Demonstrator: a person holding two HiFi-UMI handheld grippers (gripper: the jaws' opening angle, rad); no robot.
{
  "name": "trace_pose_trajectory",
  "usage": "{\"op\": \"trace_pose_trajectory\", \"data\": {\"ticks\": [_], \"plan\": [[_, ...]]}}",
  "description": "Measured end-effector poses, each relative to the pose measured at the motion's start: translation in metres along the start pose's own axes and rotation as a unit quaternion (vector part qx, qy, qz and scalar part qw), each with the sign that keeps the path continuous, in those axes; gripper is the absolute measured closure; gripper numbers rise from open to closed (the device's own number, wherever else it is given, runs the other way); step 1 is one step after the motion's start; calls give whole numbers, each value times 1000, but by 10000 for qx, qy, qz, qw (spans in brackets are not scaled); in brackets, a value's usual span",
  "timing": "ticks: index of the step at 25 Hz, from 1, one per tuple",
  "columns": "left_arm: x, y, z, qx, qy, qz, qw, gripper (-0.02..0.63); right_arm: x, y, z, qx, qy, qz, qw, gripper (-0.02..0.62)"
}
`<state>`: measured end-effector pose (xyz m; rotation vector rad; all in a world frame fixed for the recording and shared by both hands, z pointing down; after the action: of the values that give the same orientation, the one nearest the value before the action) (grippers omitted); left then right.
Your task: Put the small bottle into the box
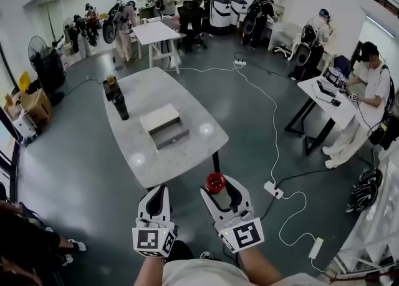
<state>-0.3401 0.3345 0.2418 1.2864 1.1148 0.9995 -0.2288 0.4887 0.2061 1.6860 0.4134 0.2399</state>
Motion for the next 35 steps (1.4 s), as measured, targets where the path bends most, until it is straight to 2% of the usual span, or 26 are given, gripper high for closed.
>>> {"op": "trace_pose_trajectory", "data": {"ticks": [6,11,15,25,30,35], "plan": [[-20,7,24,-151,-193,72,9997,583,16,20,28,-132,-161,-72,9998,362],[-39,25,68,-285,-206,18,9994,583,46,47,61,-363,-163,-108,9991,362],[-70,32,116,-365,-196,-110,9991,584,66,52,109,-316,-283,-382,9984,362],[-170,47,248,-686,23,-191,9975,583,115,80,258,-679,-377,-826,9936,362],[-207,55,287,-794,-62,-222,9966,583,128,99,313,-743,-485,-1190,9889,362],[-228,67,306,-989,-246,-319,9943,583,136,119,348,-1151,-797,-1498,9788,362]]}}
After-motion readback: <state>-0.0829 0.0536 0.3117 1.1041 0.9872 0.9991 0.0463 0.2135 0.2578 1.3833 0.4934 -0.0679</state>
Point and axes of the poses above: the fingertips, and each gripper's own axes: z forward along the fingers, x to its right, y out of its underside, the point moved 7 cm from there along -z, backward along the fingers, and after that the axes turned 4 degrees about y, right-handed, at the moved point
